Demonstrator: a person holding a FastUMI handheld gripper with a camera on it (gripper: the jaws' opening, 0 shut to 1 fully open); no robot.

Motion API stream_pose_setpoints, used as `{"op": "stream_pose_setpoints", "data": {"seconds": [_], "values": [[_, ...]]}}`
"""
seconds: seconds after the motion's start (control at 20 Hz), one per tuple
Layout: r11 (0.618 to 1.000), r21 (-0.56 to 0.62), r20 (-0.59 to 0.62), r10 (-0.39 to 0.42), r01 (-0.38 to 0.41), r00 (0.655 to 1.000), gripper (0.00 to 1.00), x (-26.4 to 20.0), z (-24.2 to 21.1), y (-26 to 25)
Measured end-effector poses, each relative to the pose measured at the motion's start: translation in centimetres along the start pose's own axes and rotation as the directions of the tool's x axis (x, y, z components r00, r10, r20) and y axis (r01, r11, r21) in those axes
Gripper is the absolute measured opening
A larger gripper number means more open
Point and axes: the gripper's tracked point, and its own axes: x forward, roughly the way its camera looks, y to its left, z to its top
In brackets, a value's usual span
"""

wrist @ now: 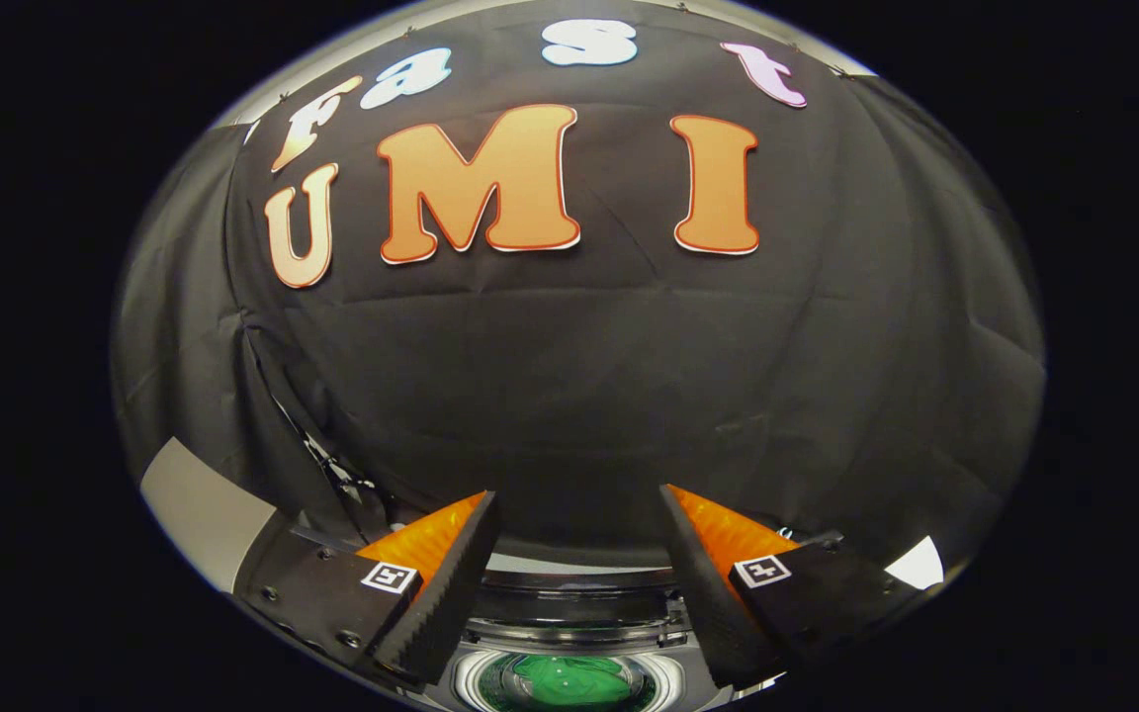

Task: Put the clothes into the washing machine and then close the washing machine lid.

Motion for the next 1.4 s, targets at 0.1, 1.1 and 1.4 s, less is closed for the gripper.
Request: {"op": "stream_pose_setpoints", "data": {"seconds": [0.1,1.1,1.4], "values": [[1.0,-0.009,-0.012,0.003,-0.003,1.0,1.0,0.7,-0.5,0.2],[1.0,0.014,-0.048,0.021,-0.02,0.999,1.0,-1.1,-3.4,0.9],[1.0,0.015,-0.018,0.012,-0.011,1.0,1.0,-4.8,-5.4,1.0]]}}
